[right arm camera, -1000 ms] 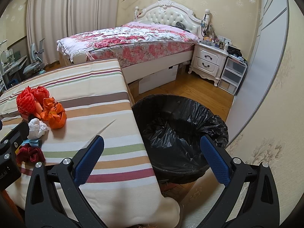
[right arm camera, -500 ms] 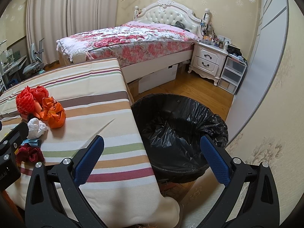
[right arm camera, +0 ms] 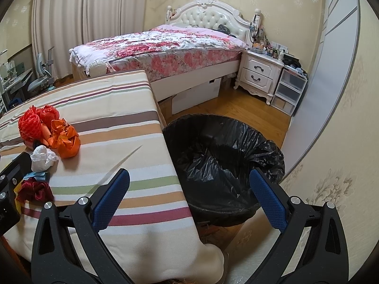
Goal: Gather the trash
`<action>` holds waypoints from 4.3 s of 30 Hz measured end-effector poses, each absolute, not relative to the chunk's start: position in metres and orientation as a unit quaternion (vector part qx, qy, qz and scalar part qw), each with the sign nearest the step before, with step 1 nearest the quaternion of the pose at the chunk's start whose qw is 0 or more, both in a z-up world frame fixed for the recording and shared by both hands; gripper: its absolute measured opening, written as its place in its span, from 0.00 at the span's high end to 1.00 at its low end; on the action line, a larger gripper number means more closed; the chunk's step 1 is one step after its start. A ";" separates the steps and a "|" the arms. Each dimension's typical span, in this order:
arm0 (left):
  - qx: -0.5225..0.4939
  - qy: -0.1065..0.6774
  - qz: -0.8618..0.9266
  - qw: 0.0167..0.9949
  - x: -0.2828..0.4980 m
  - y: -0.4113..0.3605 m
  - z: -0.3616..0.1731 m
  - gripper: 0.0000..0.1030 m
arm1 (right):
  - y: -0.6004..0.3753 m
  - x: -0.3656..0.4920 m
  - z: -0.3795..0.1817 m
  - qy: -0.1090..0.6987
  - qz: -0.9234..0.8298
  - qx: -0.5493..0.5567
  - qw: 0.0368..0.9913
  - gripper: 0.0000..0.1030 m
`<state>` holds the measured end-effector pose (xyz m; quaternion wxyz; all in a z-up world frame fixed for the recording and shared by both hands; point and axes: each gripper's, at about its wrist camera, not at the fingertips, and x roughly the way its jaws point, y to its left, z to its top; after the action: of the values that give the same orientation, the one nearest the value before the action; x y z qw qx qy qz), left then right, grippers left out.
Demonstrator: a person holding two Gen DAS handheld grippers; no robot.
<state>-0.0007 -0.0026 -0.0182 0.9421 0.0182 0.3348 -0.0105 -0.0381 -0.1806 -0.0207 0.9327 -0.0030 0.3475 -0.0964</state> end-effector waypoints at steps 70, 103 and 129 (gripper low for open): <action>-0.075 0.381 0.115 0.914 -0.048 0.186 -0.032 0.56 | -0.007 -0.037 -0.038 0.402 0.124 -0.071 0.904 0.24; -0.030 0.317 0.026 0.948 -0.028 0.111 0.003 0.56 | -0.080 -0.037 0.001 0.341 0.063 -0.018 0.938 0.77; 0.042 0.312 -0.138 0.939 0.062 -0.075 -0.004 0.56 | -0.241 0.003 -0.009 0.318 -0.130 0.048 0.938 0.77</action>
<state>0.0618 -0.0747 -0.0041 0.9392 0.0419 0.3118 -0.1378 0.0033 -0.2412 -0.0094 0.9379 0.0481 0.3182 -0.1298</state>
